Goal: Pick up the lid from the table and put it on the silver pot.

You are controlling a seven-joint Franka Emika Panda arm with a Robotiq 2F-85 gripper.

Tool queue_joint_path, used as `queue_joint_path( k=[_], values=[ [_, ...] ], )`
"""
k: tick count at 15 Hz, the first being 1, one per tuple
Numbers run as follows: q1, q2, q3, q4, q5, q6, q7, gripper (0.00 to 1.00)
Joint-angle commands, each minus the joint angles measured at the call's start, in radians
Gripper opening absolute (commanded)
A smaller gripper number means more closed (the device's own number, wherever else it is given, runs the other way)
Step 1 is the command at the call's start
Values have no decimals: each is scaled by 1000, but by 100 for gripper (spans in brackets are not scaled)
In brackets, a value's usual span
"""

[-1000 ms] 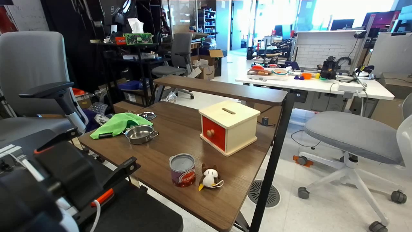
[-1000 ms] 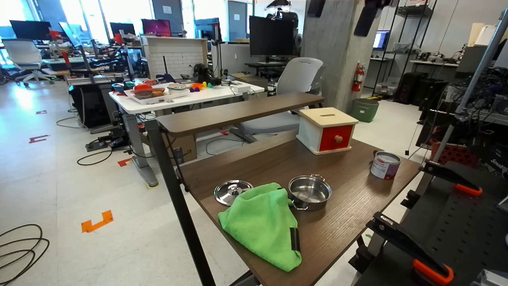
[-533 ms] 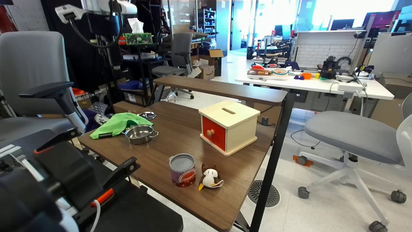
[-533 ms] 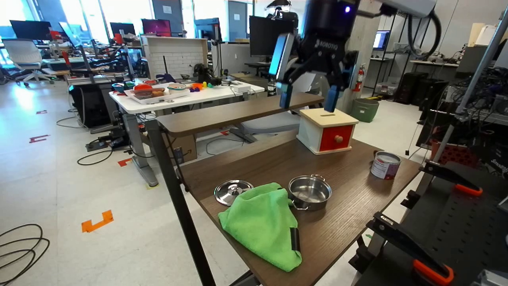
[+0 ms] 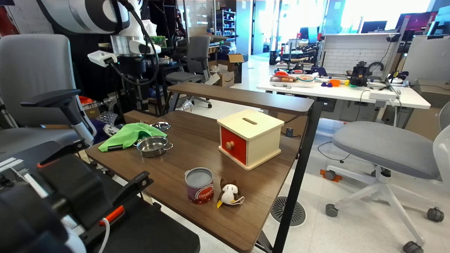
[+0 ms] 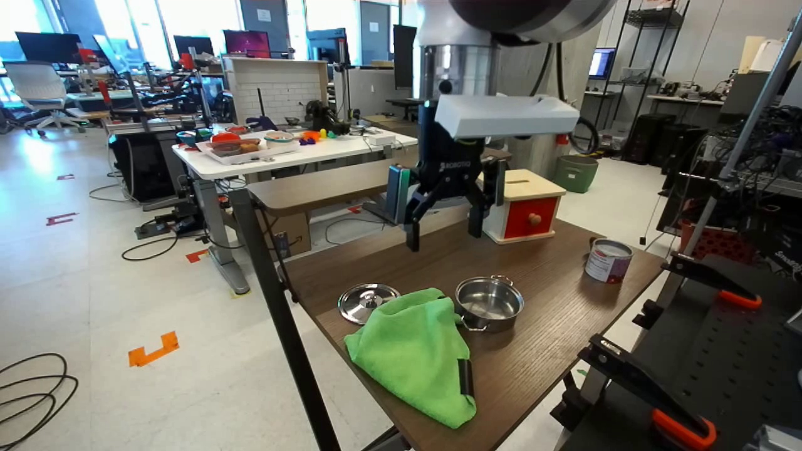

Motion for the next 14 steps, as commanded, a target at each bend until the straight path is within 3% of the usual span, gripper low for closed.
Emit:
queue_joint_path(
  k=[1, 5, 14],
  values=[
    [69, 125, -62, 164, -59, -16, 26, 100],
    [110, 238, -90, 291, -57, -28, 34, 100],
    [139, 388, -105, 437, -40, -53, 22, 100]
  ],
)
